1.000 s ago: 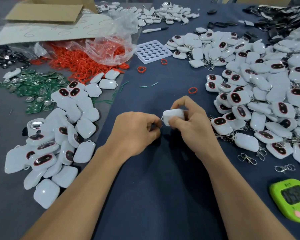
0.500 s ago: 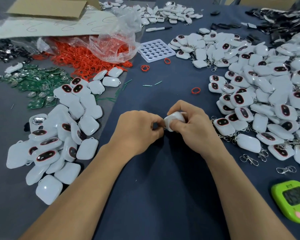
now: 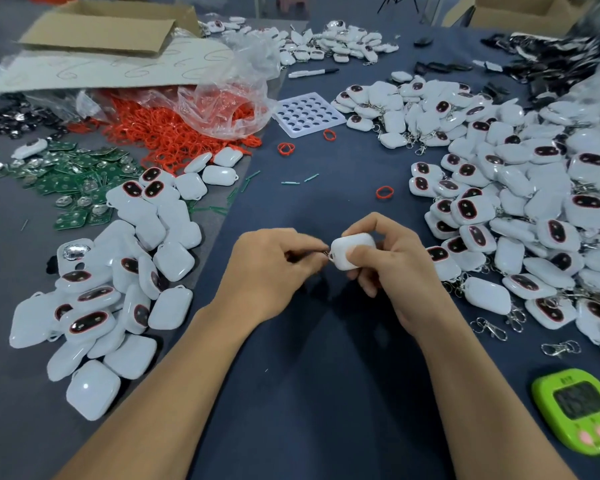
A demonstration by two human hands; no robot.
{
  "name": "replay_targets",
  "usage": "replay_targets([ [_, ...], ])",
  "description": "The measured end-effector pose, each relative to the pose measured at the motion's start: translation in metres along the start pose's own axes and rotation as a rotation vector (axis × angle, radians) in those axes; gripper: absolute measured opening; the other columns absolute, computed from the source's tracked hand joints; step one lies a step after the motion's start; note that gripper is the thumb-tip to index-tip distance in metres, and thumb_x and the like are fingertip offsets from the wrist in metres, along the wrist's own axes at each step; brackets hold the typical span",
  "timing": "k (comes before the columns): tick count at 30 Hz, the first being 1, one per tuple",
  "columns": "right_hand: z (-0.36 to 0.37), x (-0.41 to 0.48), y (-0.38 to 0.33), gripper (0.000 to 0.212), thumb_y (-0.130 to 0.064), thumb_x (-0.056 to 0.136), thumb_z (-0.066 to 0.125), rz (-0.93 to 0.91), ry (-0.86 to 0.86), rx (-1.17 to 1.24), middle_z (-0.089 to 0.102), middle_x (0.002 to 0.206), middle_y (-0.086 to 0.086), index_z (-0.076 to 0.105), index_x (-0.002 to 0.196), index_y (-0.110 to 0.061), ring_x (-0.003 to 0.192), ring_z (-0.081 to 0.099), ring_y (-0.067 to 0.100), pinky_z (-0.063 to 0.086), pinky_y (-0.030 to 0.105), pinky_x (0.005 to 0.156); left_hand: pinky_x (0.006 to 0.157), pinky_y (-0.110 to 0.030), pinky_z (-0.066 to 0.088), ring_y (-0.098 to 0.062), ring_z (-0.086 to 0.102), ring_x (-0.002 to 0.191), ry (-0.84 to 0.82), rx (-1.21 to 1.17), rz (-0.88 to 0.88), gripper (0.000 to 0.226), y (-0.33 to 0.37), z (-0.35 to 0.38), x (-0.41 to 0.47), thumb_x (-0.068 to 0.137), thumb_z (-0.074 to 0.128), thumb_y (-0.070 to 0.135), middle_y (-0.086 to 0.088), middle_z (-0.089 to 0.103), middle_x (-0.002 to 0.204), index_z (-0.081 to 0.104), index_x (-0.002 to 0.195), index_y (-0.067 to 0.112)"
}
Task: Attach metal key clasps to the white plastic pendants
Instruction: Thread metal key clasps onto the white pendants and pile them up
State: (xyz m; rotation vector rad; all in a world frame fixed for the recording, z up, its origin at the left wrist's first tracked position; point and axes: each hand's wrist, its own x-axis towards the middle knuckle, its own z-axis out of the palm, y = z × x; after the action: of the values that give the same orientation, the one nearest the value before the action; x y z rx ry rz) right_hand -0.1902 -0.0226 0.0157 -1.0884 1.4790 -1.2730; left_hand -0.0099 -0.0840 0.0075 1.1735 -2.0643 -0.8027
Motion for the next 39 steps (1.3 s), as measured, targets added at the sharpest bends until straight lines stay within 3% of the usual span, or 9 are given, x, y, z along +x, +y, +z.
replay_targets([
  [6,-0.003,-0.008,0.000,0.012,-0.013,0.079,0.064,0.067,-0.054,0.242,0.064,0.077,0.023,0.071,0.087,-0.019,0.064,0.040,0.036,0.030,0.032,0.047,0.056,-0.022,0.045,-0.007,0.057,0.058,-0.111,-0.271,-0.071,0.003,0.003,-0.001,0.002,0.080,0.079,0.038,0.009,0.070,0.067,0.077,0.078,0.038],
  [9,0.000,-0.011,0.000,0.013,-0.011,0.077,0.065,0.074,-0.057,0.309,0.063,0.081,0.026,0.071,0.083,-0.022,0.065,0.039,0.035,0.030,0.031,0.045,0.056,-0.027,0.041,-0.011,0.051,0.057,-0.149,-0.355,-0.092,0.011,0.004,0.000,0.001,0.074,0.079,0.044,-0.002,0.069,0.067,0.078,0.075,0.033],
  [16,0.007,-0.011,0.003,0.011,-0.011,0.079,0.065,0.036,-0.039,0.254,0.063,0.074,0.021,0.069,0.085,-0.019,0.061,0.041,0.036,0.031,0.033,0.046,0.059,-0.008,0.036,-0.005,0.051,0.064,0.060,0.083,0.108,0.024,0.004,0.003,-0.009,0.077,0.084,0.020,0.011,0.057,0.070,0.073,0.087,0.038],
  [19,0.007,-0.010,0.002,0.010,-0.010,0.081,0.065,0.070,-0.070,0.366,0.064,0.071,0.018,0.070,0.086,-0.018,0.049,0.044,0.025,0.034,0.027,0.044,0.056,-0.011,0.042,0.000,0.054,0.057,0.024,-0.244,-0.061,0.028,0.006,0.002,-0.006,0.077,0.085,0.016,0.015,0.067,0.066,0.077,0.082,0.042],
  [22,0.007,-0.010,0.001,0.010,-0.007,0.087,0.065,0.114,-0.104,0.484,0.061,0.069,0.015,0.070,0.092,-0.014,0.046,0.044,0.020,0.035,0.025,0.044,0.065,-0.017,0.051,-0.004,0.065,0.067,-0.044,-0.508,-0.123,0.025,0.012,0.001,-0.002,0.082,0.081,0.005,0.007,0.076,0.075,0.081,0.080,0.030],
  [27,0.012,-0.011,0.003,0.015,-0.007,0.089,0.063,0.134,-0.137,0.611,0.062,0.070,0.014,0.067,0.103,-0.010,0.045,0.047,0.019,0.035,0.025,0.047,0.060,-0.010,0.043,0.001,0.055,0.059,-0.051,-0.794,-0.201,0.017,0.017,0.005,-0.004,0.084,0.074,0.012,0.011,0.068,0.067,0.081,0.076,0.025],
  [30,0.014,-0.012,0.004,0.015,-0.010,0.086,0.064,0.086,-0.081,0.574,0.062,0.070,0.015,0.066,0.101,-0.011,0.045,0.046,0.021,0.034,0.026,0.045,0.064,-0.012,0.045,-0.001,0.057,0.063,0.021,-0.636,-0.169,0.015,0.015,0.007,-0.005,0.083,0.074,0.017,0.013,0.068,0.067,0.081,0.077,0.028],
  [33,0.014,-0.012,0.004,0.013,-0.009,0.083,0.066,0.019,-0.025,0.501,0.062,0.071,0.015,0.069,0.094,-0.015,0.046,0.046,0.020,0.035,0.025,0.045,0.060,-0.012,0.038,-0.004,0.050,0.059,0.085,-0.269,-0.076,0.009,0.011,0.005,-0.005,0.079,0.072,0.029,0.013,0.058,0.062,0.077,0.080,0.036],
  [39,0.019,-0.014,0.007,0.015,-0.011,0.080,0.070,-0.064,0.001,0.248,0.066,0.071,0.008,0.068,0.092,-0.020,0.049,0.051,0.021,0.040,0.027,0.047,0.065,-0.018,0.036,-0.012,0.043,0.070,0.098,0.260,0.235,0.010,-0.002,-0.002,-0.006,0.086,0.070,0.018,0.007,0.048,0.063,0.075,0.081,0.025],
])
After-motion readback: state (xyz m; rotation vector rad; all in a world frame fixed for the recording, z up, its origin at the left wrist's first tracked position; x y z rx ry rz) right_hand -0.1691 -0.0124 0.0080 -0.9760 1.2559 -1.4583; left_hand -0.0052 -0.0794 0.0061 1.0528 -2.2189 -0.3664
